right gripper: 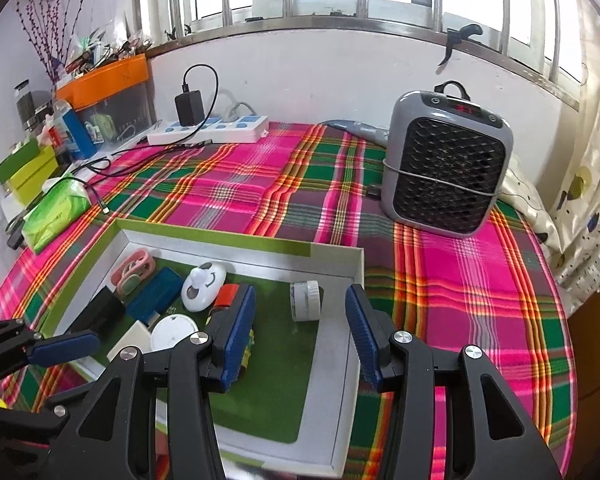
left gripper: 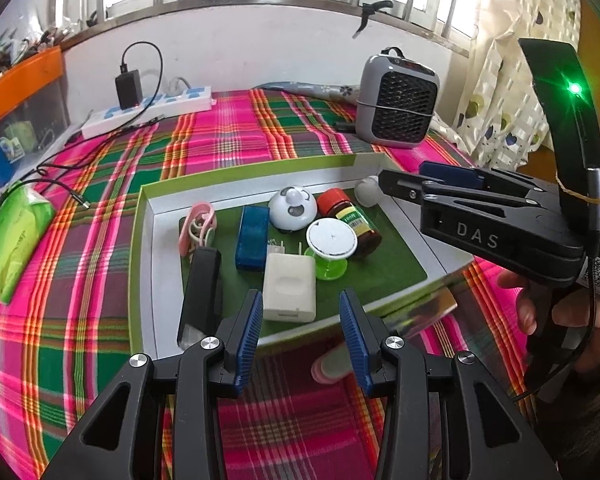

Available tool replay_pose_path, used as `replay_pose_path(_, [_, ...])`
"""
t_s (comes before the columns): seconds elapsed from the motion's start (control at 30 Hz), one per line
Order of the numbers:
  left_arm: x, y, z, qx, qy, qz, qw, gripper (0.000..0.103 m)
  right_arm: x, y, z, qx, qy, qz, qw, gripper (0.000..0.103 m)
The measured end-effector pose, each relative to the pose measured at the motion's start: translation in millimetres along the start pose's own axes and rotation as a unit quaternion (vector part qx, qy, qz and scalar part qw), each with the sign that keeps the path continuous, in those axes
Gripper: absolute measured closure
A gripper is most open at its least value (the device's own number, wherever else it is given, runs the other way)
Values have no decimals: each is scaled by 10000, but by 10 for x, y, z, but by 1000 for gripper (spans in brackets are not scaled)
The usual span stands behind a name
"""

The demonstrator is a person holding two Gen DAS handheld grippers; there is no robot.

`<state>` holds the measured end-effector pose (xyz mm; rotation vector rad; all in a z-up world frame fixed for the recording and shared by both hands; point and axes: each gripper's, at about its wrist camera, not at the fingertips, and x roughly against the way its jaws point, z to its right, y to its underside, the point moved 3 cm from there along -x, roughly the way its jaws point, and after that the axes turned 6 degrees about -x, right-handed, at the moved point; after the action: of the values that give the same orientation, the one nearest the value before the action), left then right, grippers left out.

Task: Organize rigid objects
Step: 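Open the left tool to release the charger while the right tool releases the jar in the box, then move the left tool toward the pink clip while the right tool reaches the silver lighter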

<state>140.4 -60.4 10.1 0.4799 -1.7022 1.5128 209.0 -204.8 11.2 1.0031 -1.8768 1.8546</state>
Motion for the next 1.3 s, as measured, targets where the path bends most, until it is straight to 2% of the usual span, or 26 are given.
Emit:
replay_pose_path(0.7, [378,315,84,1,7,127,9999,64,615,460,41,-407,-30,240,9989,55])
replay_pose_path(1.03, [378,524,-8,150,116,10,9998,64,674,769,105,-437,114,42,9990,55])
replay_pose_path(1.3, [264,610,-71,271,248,-154,9992,64,632,930,118,-493,-102,-205,9985,55])
